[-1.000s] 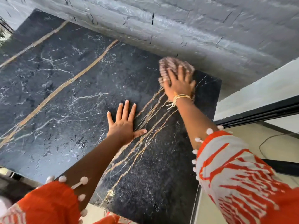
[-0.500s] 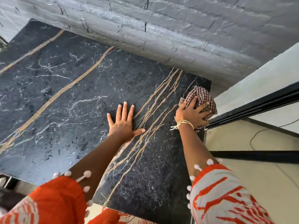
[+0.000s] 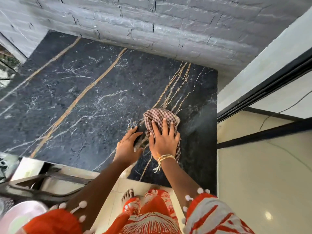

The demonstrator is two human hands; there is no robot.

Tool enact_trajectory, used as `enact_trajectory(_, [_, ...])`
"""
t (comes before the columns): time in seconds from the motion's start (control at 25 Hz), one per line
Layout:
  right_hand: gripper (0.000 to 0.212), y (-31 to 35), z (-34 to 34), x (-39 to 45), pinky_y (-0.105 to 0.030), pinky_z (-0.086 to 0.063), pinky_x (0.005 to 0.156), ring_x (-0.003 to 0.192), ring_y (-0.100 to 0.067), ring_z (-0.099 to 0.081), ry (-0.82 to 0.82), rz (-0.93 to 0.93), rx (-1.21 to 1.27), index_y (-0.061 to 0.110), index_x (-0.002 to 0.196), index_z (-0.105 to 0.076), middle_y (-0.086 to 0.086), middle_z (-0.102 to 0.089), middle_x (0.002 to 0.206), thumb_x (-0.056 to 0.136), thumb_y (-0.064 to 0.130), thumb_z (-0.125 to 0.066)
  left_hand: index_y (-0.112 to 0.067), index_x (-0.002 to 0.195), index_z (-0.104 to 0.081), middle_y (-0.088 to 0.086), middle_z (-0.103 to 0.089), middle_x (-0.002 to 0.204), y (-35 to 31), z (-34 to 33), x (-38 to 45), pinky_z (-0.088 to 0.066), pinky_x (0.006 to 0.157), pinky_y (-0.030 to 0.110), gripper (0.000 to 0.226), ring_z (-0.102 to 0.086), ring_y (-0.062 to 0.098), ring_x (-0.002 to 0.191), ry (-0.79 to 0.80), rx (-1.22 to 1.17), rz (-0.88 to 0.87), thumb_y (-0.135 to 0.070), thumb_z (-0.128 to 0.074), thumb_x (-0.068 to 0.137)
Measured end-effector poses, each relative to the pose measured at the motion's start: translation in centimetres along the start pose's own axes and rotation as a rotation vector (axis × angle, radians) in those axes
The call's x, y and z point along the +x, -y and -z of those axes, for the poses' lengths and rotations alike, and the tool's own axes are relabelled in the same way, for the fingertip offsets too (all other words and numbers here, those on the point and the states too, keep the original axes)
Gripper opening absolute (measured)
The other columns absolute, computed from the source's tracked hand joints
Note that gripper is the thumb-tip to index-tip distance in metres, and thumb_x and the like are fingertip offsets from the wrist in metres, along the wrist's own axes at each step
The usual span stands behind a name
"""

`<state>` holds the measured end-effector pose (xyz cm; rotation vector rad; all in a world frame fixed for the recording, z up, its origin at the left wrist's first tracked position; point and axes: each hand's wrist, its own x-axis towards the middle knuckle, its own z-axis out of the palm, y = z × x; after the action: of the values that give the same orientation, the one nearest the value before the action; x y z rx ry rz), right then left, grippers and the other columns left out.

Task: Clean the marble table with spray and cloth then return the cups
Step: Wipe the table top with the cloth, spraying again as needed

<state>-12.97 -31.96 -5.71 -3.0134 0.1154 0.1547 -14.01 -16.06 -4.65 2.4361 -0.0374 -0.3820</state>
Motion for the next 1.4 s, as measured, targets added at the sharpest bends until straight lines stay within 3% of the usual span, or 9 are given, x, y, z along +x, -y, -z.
enact_trajectory(0.24, [0.046, 4.5, -1.5, -8.0, -0.056, -0.041, 0.093, 0.118, -0.033, -0.050, -0.069, 0.084, -0.043, 0.041, 0.136, -0.047, -0.003, -0.047, 0.146, 0.089, 0.047, -0.049, -0.020, 0.133, -0.053, -0.001, -0.038, 0.152, 3.9, 1.1, -7.2, -0.033, 0.111, 0.034, 0.060, -0.037, 0.021, 0.139, -0.007, -0.018, -0.022, -0.034, -0.071, 0.078])
enact_trajectory(0.56, [0.038, 6.3, -2.5, -15.5, -0.041, -0.050, 0.072, 0.089, -0.031, -0.054, -0.199, 0.213, -0.037, 0.030, 0.124, -0.061, -0.005, -0.061, 0.126, 0.089, 0.042, -0.051, -0.026, 0.142, -0.039, -0.006, -0.014, 0.161, 5.5, 0.7, -14.5, -0.024, 0.115, 0.029, 0.068, -0.019, 0.017, 0.147, 0.098, -0.003, 0.045, -0.023, -0.071, 0.082])
enact_trajectory(0.76, [0.039, 6.1, -0.7, -19.1, -0.040, -0.047, 0.078, 0.084, -0.030, -0.054, -0.168, 0.235, 0.268, 0.016, 0.104, -0.069, -0.008, -0.065, 0.104, 0.091, 0.038, -0.039, -0.016, 0.135, -0.048, 0.004, -0.043, 0.146, 4.1, -1.4, -18.9, -0.035, 0.105, 0.030, 0.050, -0.044, 0.024, 0.132, 0.032, -0.261, 0.146, -0.013, -0.065, 0.088])
enact_trajectory(0.88, [0.026, 7.0, 1.2, -20.0, -0.038, -0.049, 0.071, 0.074, -0.023, -0.060, 0.106, -0.125, 0.987, 0.012, 0.084, -0.067, -0.011, -0.067, 0.085, 0.095, 0.027, -0.049, -0.008, 0.135, -0.044, 0.014, -0.055, 0.130, 2.4, -1.9, -21.9, -0.044, 0.085, 0.021, 0.042, -0.058, 0.022, 0.110, -0.050, -0.576, 0.301, -0.008, -0.055, 0.095])
enact_trajectory(1.0, [0.034, 7.0, 2.0, -21.6, -0.051, -0.053, 0.091, 0.092, -0.031, -0.066, 0.488, -0.502, 1.433, 0.009, 0.090, -0.068, -0.013, -0.071, 0.094, 0.098, 0.035, -0.048, -0.011, 0.140, -0.031, 0.012, -0.055, 0.121, 1.3, -1.9, -25.7, -0.047, 0.063, 0.021, 0.047, -0.057, 0.015, 0.088, -0.059, -0.808, 0.496, -0.017, -0.050, 0.098])
enact_trajectory(1.08, [0.042, 6.9, 2.5, -23.3, -0.053, -0.050, 0.094, 0.092, -0.032, -0.068, 0.721, -0.557, 1.544, 0.009, 0.098, -0.069, -0.015, -0.073, 0.094, 0.098, 0.042, -0.042, -0.018, 0.140, -0.029, 0.011, -0.053, 0.129, 2.9, -1.7, -27.8, -0.048, 0.072, 0.035, 0.054, -0.054, 0.024, 0.099, -0.012, -0.969, 0.637, -0.032, -0.055, 0.096])
enact_trajectory(1.2, [0.040, 8.5, 2.8, -25.5, -0.031, -0.058, 0.074, 0.076, -0.026, -0.071, 0.945, -0.512, 1.660, 0.003, 0.100, -0.066, -0.015, -0.073, 0.084, 0.096, 0.034, -0.041, -0.017, 0.130, -0.050, 0.010, -0.057, 0.120, 5.9, -0.8, -30.3, -0.049, 0.080, 0.044, 0.059, -0.058, 0.028, 0.098, 0.129, -1.219, 0.702, -0.054, -0.059, 0.085])
enact_trajectory(1.32, [0.066, 11.9, 0.6, -26.5, -0.049, -0.051, 0.097, 0.107, -0.041, -0.063, 1.004, -0.434, 1.738, -0.003, 0.127, -0.056, -0.030, -0.061, 0.119, 0.067, 0.018, -0.071, -0.012, 0.119, -0.061, 0.015, -0.066, 0.111, 7.7, 0.4, -31.6, -0.054, 0.082, 0.044, 0.053, -0.064, 0.029, 0.096, 0.075, -1.411, 0.675, -0.054, -0.053, 0.089])
enact_trajectory(1.4, [0.045, 14.5, 0.6, -27.2, -0.049, -0.049, 0.097, 0.090, -0.039, -0.067, 0.916, -0.458, 1.741, -0.008, 0.099, -0.068, -0.027, -0.067, 0.097, 0.058, 0.010, -0.062, -0.003, 0.124, -0.058, 0.021, -0.066, 0.113, 9.1, 1.2, -31.9, -0.058, 0.075, 0.042, 0.047, -0.068, 0.030, 0.089, -0.090, -1.535, 0.650, -0.038, -0.056, 0.093])
